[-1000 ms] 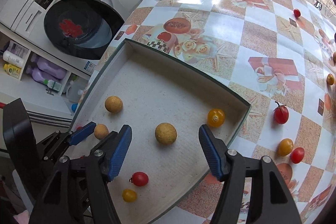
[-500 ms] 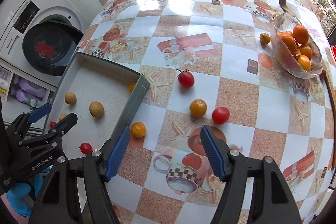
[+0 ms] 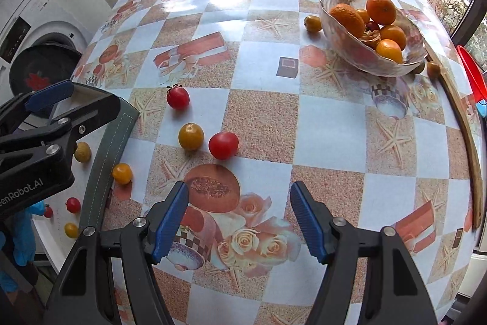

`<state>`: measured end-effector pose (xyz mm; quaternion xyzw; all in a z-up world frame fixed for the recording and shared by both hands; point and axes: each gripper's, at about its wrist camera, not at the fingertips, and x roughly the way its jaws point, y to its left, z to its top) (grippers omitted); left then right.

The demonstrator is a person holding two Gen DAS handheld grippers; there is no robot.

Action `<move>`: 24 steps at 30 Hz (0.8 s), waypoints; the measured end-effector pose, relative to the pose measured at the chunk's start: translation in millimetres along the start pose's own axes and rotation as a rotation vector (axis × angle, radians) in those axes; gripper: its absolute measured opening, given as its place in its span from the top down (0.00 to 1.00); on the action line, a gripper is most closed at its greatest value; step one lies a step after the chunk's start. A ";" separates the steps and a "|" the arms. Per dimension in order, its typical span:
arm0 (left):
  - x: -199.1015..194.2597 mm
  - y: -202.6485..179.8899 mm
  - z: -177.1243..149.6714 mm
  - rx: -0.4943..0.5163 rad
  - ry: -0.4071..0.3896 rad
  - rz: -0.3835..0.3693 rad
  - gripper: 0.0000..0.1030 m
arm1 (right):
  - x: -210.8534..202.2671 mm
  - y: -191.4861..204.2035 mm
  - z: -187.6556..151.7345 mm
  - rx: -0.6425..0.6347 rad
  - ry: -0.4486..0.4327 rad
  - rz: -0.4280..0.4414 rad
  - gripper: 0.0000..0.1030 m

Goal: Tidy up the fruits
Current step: 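Grasp a red tomato with the left gripper while the right grasps another red tomato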

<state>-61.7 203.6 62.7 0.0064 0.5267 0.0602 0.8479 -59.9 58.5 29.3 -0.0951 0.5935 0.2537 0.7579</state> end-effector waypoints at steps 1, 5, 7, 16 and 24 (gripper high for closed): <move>4.8 -3.6 3.5 0.008 0.005 -0.001 0.16 | 0.8 0.0 0.4 -0.005 -0.003 0.003 0.33; 24.0 -15.2 14.6 0.027 0.028 -0.015 0.17 | 5.9 -1.8 2.1 -0.015 -0.005 0.015 0.42; 34.7 -19.2 17.7 0.035 0.050 -0.025 0.17 | 8.4 -3.3 3.4 -0.013 -0.008 0.022 0.45; 70.7 -23.9 15.9 0.027 0.163 -0.048 0.40 | 16.2 0.2 9.2 -0.048 -0.041 0.061 0.49; 67.9 -29.2 16.2 0.026 0.151 -0.087 0.64 | 26.2 13.6 15.7 -0.108 -0.071 0.073 0.68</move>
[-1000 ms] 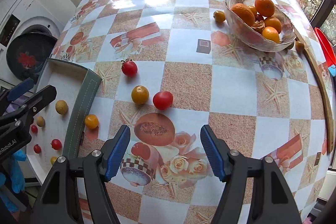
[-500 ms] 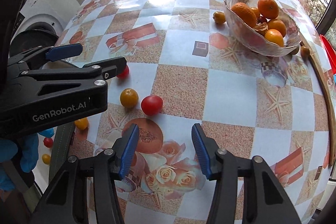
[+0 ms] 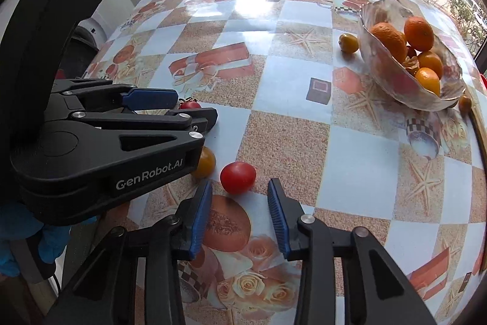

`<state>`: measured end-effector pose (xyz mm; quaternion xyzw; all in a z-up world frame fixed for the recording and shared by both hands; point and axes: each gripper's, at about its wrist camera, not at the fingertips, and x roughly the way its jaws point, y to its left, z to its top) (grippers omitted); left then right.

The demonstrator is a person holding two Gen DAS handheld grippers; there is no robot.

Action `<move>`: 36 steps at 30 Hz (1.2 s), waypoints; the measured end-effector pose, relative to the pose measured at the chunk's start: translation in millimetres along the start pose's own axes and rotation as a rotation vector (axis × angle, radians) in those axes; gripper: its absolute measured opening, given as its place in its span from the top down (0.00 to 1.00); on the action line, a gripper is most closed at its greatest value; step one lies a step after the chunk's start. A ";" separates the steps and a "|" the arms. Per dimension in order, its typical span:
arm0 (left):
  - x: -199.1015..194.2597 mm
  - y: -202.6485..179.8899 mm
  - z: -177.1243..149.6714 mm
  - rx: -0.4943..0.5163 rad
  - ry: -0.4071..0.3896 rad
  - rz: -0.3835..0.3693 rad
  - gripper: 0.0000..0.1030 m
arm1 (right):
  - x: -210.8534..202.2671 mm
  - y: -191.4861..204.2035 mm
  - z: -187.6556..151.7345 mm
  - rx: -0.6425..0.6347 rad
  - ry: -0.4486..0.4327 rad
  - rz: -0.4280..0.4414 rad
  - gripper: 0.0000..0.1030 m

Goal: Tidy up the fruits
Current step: 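Grasp a red tomato with the left gripper while the right grasps another red tomato, then carry both red tomatoes into the grey tray and open both grippers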

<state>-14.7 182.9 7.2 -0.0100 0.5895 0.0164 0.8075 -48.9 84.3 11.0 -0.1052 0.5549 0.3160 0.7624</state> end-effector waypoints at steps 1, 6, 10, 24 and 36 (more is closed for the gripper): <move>-0.7 -1.4 -0.5 0.002 -0.004 -0.007 0.68 | 1.1 -0.5 1.0 0.004 0.003 0.014 0.72; -6.9 -1.3 -3.1 -0.037 -0.020 -0.039 0.69 | -7.5 -12.6 -0.3 0.076 0.001 0.063 0.77; -27.3 -1.6 -10.3 -0.067 -0.057 -0.063 0.69 | -18.9 -21.0 -7.9 0.110 0.019 0.066 0.77; -89.9 11.1 -78.8 -0.189 -0.105 -0.041 0.68 | -38.3 -15.3 -45.2 0.153 0.124 0.033 0.76; -114.9 47.9 -135.2 -0.283 -0.093 0.010 0.68 | -35.0 20.3 -45.2 0.071 0.148 0.005 0.76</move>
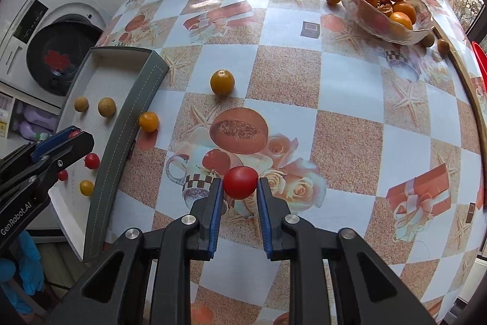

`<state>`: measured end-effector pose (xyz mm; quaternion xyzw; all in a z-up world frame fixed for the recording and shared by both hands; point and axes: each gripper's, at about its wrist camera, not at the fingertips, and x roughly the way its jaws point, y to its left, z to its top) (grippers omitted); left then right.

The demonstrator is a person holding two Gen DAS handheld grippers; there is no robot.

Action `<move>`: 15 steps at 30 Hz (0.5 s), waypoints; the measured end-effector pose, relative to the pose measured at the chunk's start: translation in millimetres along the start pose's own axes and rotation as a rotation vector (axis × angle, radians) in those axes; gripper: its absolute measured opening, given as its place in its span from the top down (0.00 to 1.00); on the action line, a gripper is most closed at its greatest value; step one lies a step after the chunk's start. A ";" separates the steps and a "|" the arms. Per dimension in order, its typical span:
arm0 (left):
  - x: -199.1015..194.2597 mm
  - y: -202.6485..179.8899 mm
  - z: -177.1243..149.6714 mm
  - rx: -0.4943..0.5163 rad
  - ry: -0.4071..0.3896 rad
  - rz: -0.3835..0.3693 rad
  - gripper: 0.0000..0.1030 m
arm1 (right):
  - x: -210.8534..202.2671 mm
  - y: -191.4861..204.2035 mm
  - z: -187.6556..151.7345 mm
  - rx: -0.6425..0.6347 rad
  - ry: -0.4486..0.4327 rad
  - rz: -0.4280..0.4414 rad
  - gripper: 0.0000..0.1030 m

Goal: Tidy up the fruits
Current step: 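Carry both red tomatoes into the grey tray and open both grippers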

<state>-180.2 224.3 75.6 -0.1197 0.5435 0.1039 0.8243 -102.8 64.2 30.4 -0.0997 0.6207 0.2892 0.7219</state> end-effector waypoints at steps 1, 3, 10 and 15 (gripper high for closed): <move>-1.4 4.1 -2.2 -0.008 0.000 0.004 0.68 | 0.5 3.7 0.5 -0.007 0.001 -0.001 0.76; -3.8 11.2 -5.9 -0.023 -0.001 0.008 0.68 | 1.1 10.6 1.1 -0.020 0.002 -0.001 0.76; -10.9 30.4 -16.4 -0.058 -0.007 0.021 0.68 | 3.2 33.0 3.9 -0.066 0.006 -0.003 0.76; -14.1 43.3 -22.5 -0.085 -0.009 0.029 0.68 | 5.7 45.0 6.7 -0.087 0.009 -0.007 0.76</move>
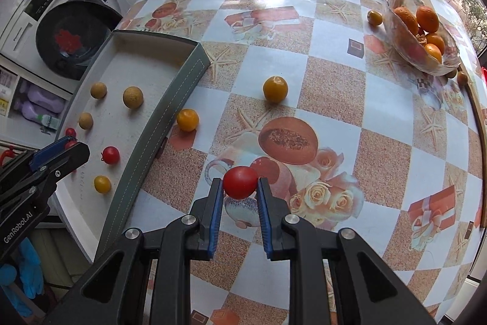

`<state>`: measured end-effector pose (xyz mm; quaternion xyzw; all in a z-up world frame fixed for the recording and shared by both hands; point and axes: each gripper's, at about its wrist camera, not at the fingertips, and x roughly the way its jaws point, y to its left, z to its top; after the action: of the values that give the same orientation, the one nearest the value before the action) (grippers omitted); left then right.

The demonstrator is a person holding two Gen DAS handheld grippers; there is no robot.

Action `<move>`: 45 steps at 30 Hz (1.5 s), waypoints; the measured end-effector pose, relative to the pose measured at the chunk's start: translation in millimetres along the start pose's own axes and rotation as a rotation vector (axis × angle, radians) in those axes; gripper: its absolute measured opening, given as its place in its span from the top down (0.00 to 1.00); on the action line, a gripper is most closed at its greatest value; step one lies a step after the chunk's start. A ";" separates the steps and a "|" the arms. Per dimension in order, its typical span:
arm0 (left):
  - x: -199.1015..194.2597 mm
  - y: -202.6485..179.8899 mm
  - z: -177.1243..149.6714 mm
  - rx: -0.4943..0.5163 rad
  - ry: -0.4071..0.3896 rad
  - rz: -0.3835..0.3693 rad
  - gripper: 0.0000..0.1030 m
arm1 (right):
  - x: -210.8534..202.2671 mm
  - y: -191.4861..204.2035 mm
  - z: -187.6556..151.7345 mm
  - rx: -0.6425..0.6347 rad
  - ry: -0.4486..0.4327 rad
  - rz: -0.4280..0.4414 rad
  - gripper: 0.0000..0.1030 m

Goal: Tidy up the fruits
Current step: 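Carry both red tomatoes into the grey tray and open both grippers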

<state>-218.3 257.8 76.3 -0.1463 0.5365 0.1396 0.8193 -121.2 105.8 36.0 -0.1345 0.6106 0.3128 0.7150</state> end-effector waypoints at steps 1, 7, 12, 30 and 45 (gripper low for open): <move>-0.4 2.8 -1.0 -0.007 0.000 0.001 0.68 | 0.4 1.5 0.7 -0.004 0.001 0.000 0.76; -1.6 18.6 -6.9 -0.038 0.003 0.014 0.68 | 2.7 11.0 4.1 -0.020 0.003 -0.002 0.76; -3.3 34.5 -10.6 -0.065 0.002 0.032 0.68 | 1.8 18.6 6.7 -0.034 0.001 0.002 0.76; 17.6 77.7 -14.3 -0.135 0.017 0.090 0.68 | 8.5 82.5 54.4 -0.155 -0.025 0.060 0.76; 28.1 82.3 -8.1 -0.137 0.021 0.098 0.68 | 21.4 91.6 77.1 -0.149 -0.021 0.068 0.76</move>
<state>-246.0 332.3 40.0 -0.1770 0.5406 0.2143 0.7940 -115.1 226.5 49.8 -0.1633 0.5824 0.3829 0.6982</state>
